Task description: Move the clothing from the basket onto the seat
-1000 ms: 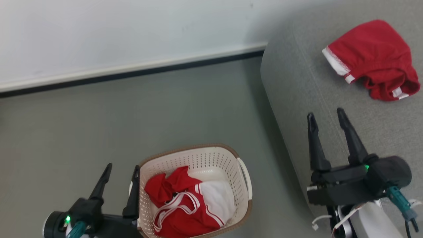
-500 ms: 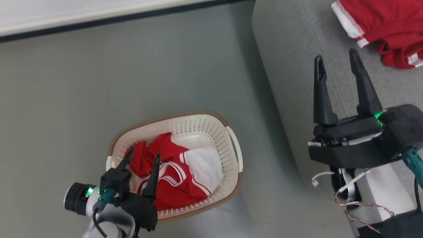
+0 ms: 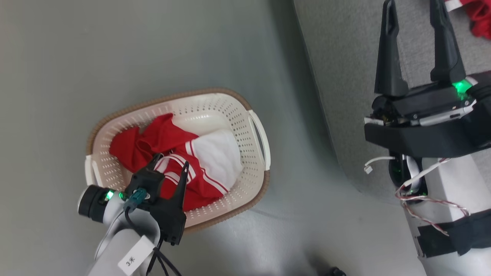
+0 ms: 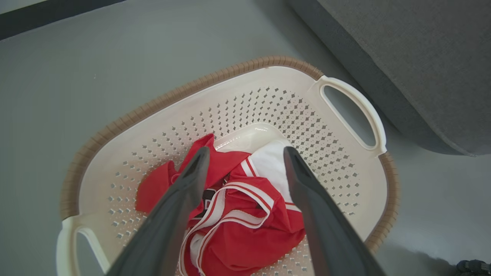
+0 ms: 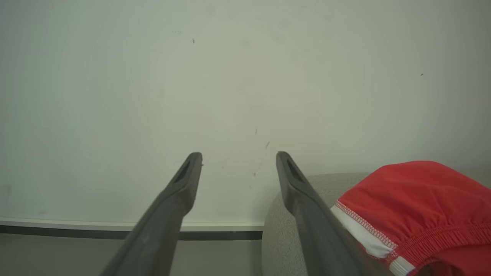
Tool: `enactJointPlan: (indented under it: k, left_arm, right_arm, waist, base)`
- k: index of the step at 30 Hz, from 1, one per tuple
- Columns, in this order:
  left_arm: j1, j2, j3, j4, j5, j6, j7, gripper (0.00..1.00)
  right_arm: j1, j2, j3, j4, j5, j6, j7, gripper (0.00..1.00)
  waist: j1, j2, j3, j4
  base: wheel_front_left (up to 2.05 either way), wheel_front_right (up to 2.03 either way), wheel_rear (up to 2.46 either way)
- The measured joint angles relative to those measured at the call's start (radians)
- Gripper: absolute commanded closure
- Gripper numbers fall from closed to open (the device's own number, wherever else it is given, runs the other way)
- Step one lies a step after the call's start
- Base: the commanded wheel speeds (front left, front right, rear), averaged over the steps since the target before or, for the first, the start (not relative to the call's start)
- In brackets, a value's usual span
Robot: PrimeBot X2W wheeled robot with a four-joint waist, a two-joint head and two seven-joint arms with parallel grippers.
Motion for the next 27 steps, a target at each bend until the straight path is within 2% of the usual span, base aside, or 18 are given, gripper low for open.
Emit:
enactJointPlan:
  k: [13,27]
  left_arm:
    - [-0.122,0.025,-0.014,0.123,0.042,-0.002,0.016,0.00]
    - [-0.180,0.047,-0.004,0.225,0.046,-0.009,0.028,0.00]
  right_arm:
    - [-0.123,0.033,0.004,0.014,0.009,0.016,0.000,0.00]
    - [-0.158,0.047,0.020,0.042,0.024,0.025,0.000,0.00]
  waist:
    - [-0.0001,0.0000,0.192,-0.059]
    - [-0.0003,-0.0001,0.268,-0.132]
  base:
    - [0.00,0.00,0.00]
    - [0.00,0.00,0.00]
